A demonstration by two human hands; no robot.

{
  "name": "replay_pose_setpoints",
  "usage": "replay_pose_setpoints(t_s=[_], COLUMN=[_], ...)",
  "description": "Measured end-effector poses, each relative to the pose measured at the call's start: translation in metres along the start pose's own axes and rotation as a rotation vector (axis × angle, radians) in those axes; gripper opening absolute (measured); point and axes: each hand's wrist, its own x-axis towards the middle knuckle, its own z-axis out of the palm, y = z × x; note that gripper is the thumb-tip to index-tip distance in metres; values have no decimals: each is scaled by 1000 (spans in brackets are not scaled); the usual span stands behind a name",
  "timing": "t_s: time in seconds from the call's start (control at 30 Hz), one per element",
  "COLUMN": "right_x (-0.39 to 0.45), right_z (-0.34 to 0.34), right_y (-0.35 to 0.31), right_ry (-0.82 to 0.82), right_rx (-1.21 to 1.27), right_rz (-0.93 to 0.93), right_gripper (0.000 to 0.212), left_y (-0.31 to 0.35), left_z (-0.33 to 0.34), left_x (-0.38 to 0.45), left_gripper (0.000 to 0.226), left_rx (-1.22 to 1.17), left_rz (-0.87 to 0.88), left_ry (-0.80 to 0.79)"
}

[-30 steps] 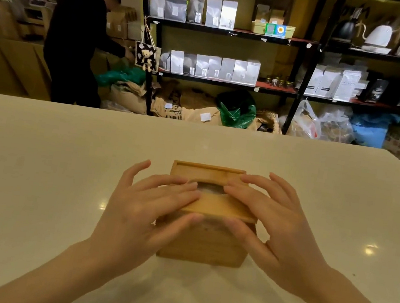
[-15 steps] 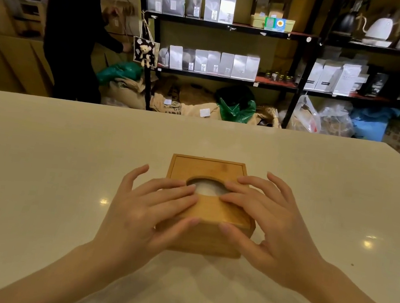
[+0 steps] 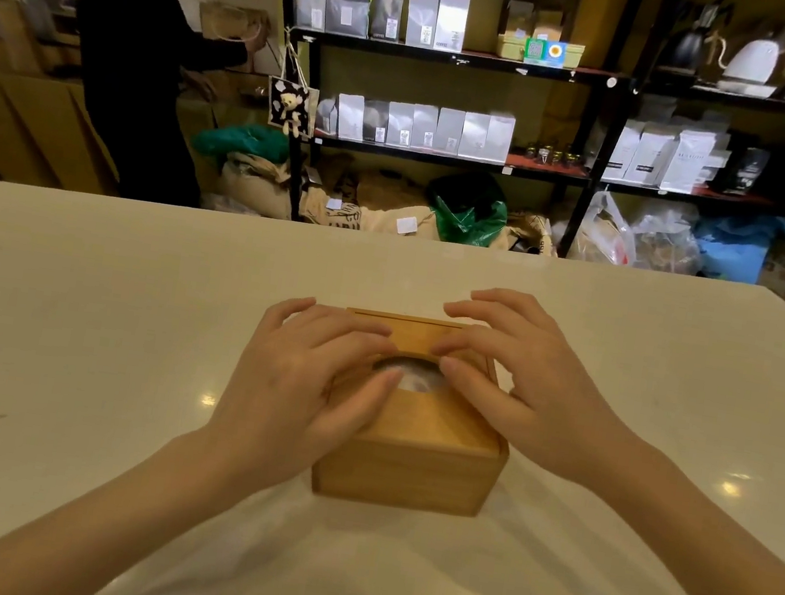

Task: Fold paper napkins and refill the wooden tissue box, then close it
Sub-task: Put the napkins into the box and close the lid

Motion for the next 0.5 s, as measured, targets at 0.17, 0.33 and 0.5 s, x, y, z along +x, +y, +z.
replay_pose_setpoints(t_s=[0.17, 0.33, 0.5], right_x=[12, 22, 35], right_z=[-1, -5, -12], right_y=[-2, -5, -9], right_ry=[-133, -185, -291], right_rx=[-16, -29, -43], right_rz=[24, -28, -43], right_gripper=[39, 23, 16], left_y=[-3, -8, -10], left_z=[1, 1, -8], left_x=[8, 10, 18], left_gripper=[31, 38, 71], left_rx=[-9, -3, 28], left_rz=[-34, -72, -119], left_ry=[-19, -92, -362])
